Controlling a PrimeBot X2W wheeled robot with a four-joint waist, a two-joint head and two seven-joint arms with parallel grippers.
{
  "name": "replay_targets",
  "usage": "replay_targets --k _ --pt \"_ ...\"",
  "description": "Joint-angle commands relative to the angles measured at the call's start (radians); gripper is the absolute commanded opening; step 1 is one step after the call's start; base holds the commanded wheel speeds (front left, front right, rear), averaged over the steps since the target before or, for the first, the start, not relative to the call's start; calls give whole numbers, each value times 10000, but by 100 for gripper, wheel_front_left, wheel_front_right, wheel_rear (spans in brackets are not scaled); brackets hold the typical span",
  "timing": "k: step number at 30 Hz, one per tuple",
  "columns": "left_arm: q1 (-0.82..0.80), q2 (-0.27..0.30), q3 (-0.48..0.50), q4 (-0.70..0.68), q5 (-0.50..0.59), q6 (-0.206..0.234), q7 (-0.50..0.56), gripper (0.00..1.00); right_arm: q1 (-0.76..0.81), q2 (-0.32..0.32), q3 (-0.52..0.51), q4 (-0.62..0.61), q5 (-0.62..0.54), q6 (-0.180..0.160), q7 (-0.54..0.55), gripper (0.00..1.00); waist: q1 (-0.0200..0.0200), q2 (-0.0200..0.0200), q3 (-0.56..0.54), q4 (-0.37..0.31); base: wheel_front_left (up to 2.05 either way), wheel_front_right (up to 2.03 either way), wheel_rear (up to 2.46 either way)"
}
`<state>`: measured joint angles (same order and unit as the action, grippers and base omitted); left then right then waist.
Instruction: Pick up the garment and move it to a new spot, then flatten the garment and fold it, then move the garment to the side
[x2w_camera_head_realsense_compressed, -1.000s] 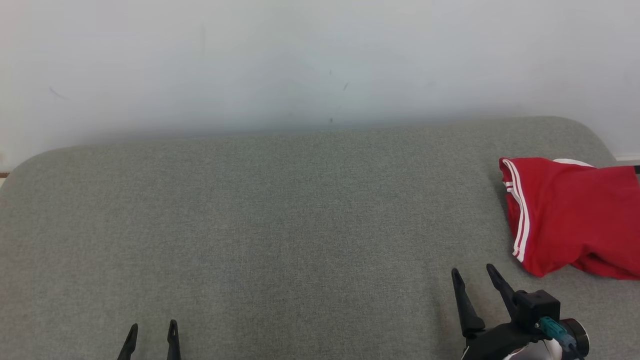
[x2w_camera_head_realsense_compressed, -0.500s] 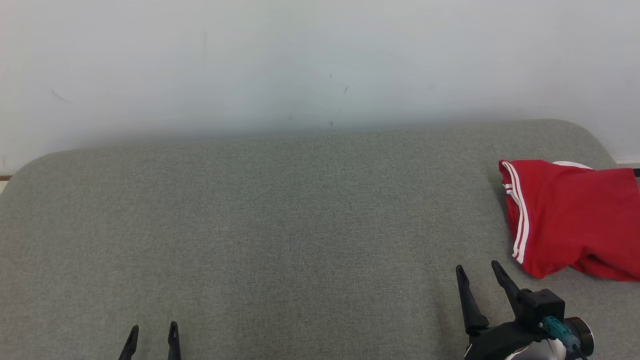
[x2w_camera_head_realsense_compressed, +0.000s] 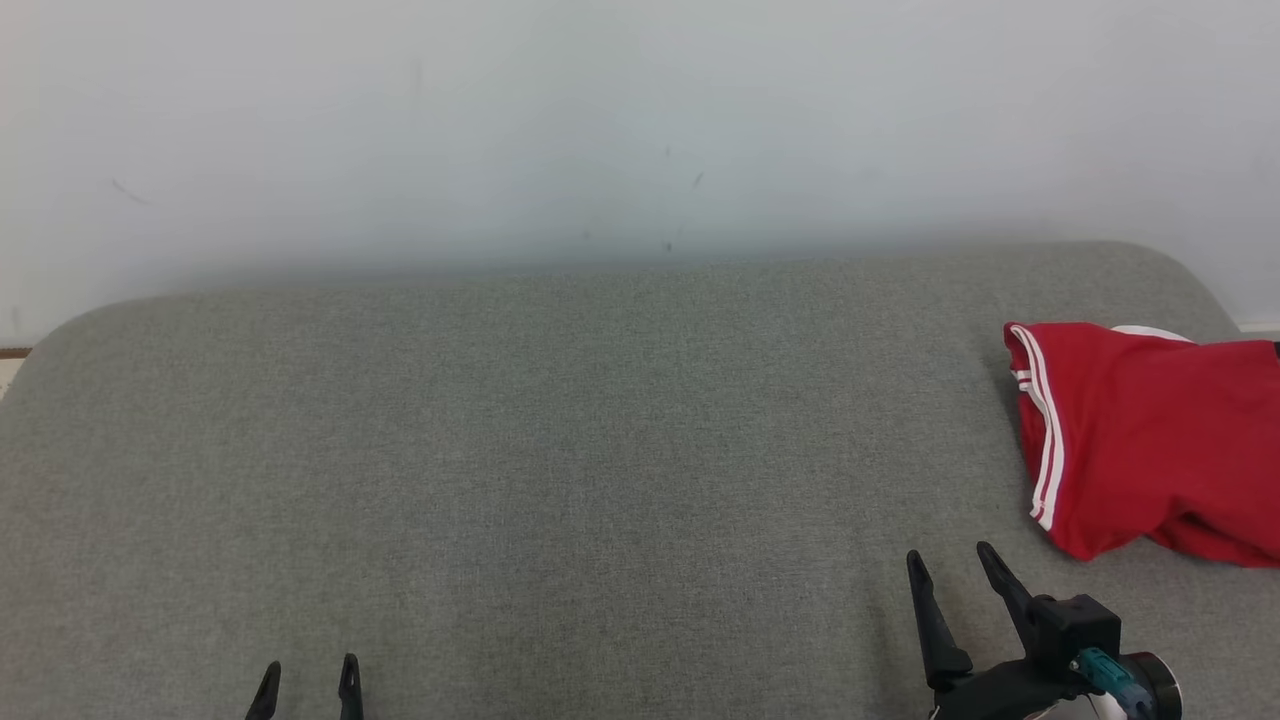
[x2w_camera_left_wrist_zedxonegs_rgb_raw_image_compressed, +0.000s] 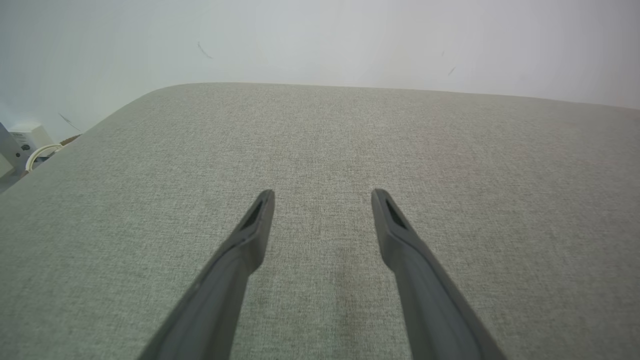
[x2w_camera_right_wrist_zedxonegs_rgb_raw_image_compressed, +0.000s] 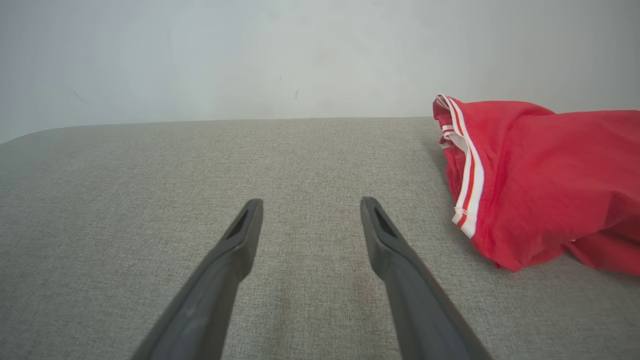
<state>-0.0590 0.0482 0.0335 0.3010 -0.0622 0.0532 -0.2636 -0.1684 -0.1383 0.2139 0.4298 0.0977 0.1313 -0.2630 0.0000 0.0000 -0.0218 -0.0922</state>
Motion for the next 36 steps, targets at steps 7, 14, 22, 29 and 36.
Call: replay_targets --k 7,14,22,29,36 --pt "-53 26 96 -175 20 -82 -1 100 -138 -33 39 -217 37 -2 -3 100 0 0 -4 54 0 0 0" --pt "-38 27 117 -199 -16 -133 -1 100 -129 -27 62 -216 31 -3 -3 100 0 0 -6 90 0 0 0" --pt "-23 28 135 -214 -41 -171 -1 100 -120 -22 68 -183 -1 -3 -3 100 0 0 -15 142 0 0 0" --pt "-16 29 140 -234 -39 -180 -1 100 -116 -8 84 -176 -28 -4 -4 100 0 0 -12 191 0 0 0" --pt "-6 30 150 -247 -55 -190 -1 100 -124 -7 123 -182 -40 -5 -4 100 0 0 -4 235 0 0 0"
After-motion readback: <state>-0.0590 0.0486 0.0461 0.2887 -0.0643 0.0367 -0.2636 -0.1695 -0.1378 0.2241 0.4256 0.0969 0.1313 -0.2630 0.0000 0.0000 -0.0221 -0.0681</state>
